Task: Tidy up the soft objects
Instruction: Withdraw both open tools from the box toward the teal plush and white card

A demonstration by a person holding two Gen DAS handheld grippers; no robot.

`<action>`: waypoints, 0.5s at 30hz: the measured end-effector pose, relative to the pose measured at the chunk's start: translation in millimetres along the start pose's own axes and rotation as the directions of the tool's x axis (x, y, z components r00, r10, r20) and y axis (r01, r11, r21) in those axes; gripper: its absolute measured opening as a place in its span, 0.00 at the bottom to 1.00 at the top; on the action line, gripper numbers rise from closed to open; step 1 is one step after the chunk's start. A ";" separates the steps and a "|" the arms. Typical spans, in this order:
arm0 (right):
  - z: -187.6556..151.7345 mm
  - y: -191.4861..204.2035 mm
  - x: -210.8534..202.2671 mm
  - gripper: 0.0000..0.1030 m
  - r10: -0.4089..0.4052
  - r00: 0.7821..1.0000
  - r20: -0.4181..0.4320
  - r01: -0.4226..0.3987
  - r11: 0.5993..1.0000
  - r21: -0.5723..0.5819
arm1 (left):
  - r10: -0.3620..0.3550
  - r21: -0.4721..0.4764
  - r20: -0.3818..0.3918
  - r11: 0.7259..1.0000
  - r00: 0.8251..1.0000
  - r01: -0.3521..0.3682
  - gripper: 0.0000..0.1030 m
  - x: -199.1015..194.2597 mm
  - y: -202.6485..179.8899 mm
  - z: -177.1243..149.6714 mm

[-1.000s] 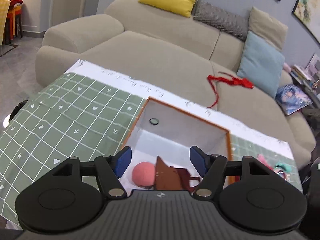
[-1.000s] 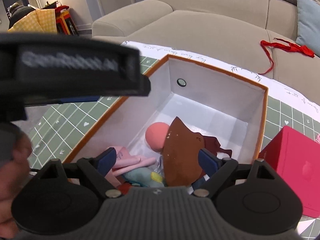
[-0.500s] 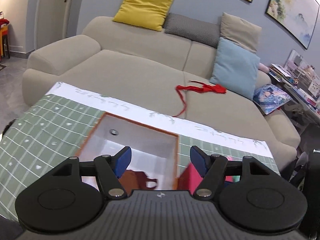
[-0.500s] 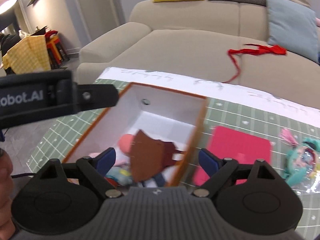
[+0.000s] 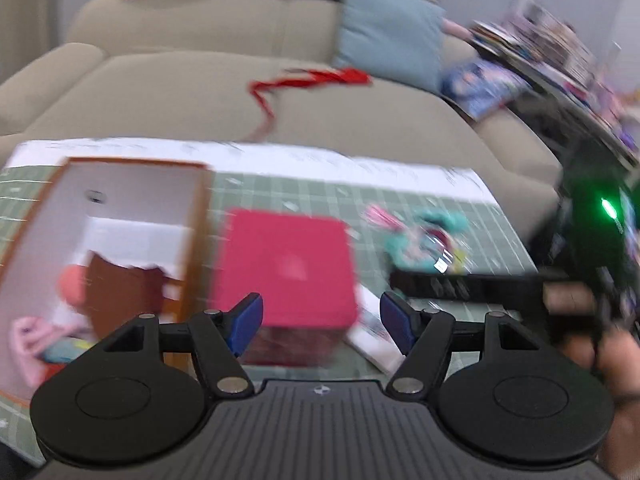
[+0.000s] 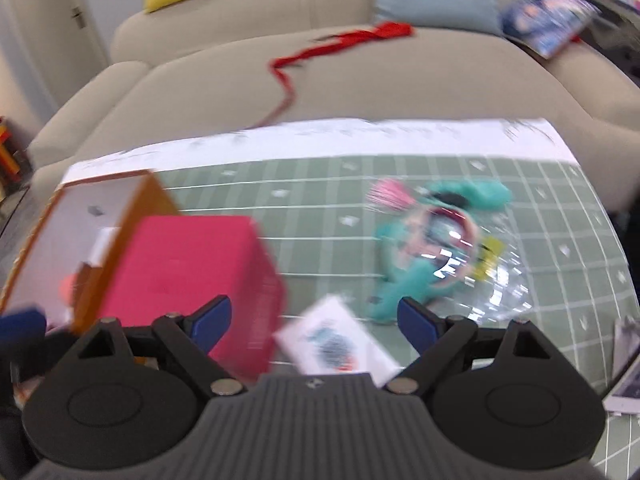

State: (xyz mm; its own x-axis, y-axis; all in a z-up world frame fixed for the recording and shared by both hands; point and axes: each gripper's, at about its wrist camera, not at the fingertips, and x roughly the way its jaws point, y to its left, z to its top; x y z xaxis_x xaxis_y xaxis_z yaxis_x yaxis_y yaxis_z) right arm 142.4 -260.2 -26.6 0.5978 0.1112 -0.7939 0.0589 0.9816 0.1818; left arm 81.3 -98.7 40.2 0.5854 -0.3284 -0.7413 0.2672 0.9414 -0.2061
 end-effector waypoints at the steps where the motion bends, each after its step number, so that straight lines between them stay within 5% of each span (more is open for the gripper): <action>1: -1.4 -12.6 5.2 0.86 -0.006 1.000 -0.008 0.006 1.000 0.021 | -0.017 0.017 -0.012 1.000 1.000 0.017 0.76 6.3 -9.7 -4.7; 5: -2.9 -51.7 29.7 0.86 -0.051 0.998 -0.047 0.053 0.997 0.055 | -0.071 0.075 -0.081 0.994 0.994 0.078 0.76 33.9 -46.0 -25.6; 10: -2.9 -110.6 63.7 0.84 -0.113 0.989 -0.092 0.123 0.987 0.104 | -0.056 0.132 -0.189 0.988 0.980 0.082 0.75 70.8 -75.7 -48.7; 15: 4.4 -159.0 85.6 0.83 -0.078 0.988 -0.132 0.104 0.973 0.207 | -0.027 0.143 -0.233 0.988 0.972 0.062 0.75 99.2 -93.4 -59.1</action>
State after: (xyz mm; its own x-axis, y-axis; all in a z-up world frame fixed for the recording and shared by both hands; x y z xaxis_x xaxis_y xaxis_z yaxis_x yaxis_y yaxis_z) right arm 187.7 -407.5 -121.0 0.4806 0.0540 -0.8753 0.2853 0.9342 0.2143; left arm 69.2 -214.6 -51.9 0.3832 -0.3265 -0.8641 0.4092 0.8986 -0.1581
